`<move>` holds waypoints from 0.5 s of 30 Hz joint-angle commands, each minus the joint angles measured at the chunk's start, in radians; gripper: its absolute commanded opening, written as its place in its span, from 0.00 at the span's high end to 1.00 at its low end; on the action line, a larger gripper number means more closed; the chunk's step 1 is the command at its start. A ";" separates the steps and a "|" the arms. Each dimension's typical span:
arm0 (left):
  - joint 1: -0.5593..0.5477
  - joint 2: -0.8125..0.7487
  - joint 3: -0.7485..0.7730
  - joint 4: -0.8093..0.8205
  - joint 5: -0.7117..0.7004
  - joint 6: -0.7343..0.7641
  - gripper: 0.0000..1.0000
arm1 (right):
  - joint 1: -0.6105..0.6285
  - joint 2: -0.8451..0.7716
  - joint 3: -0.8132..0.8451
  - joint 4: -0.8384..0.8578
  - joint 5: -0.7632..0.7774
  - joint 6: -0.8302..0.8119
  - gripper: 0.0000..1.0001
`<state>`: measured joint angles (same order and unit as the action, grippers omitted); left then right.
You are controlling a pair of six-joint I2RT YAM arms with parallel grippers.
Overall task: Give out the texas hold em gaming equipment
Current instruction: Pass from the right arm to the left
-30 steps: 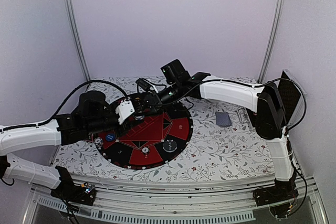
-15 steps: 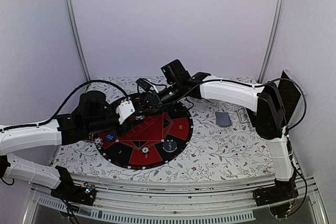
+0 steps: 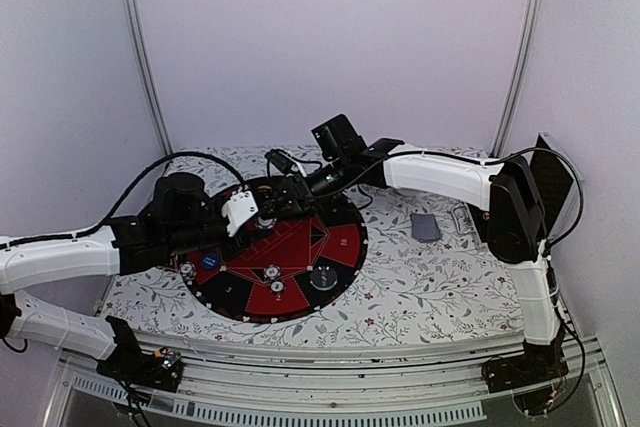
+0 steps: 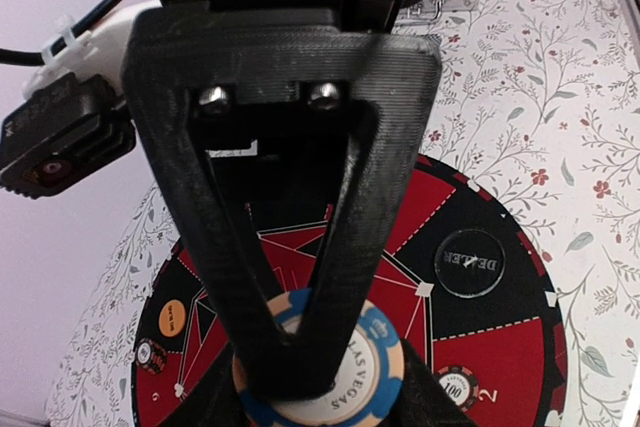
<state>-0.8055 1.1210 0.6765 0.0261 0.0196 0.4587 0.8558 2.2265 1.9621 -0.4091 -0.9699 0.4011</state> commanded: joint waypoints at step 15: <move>0.131 0.108 0.111 0.017 0.070 -0.169 1.00 | -0.168 -0.302 -0.184 0.027 0.345 -0.073 0.40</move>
<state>-0.7319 1.1740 0.7151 0.0196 0.0795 0.3767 0.7338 2.0590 1.8389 -0.4023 -0.7887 0.3706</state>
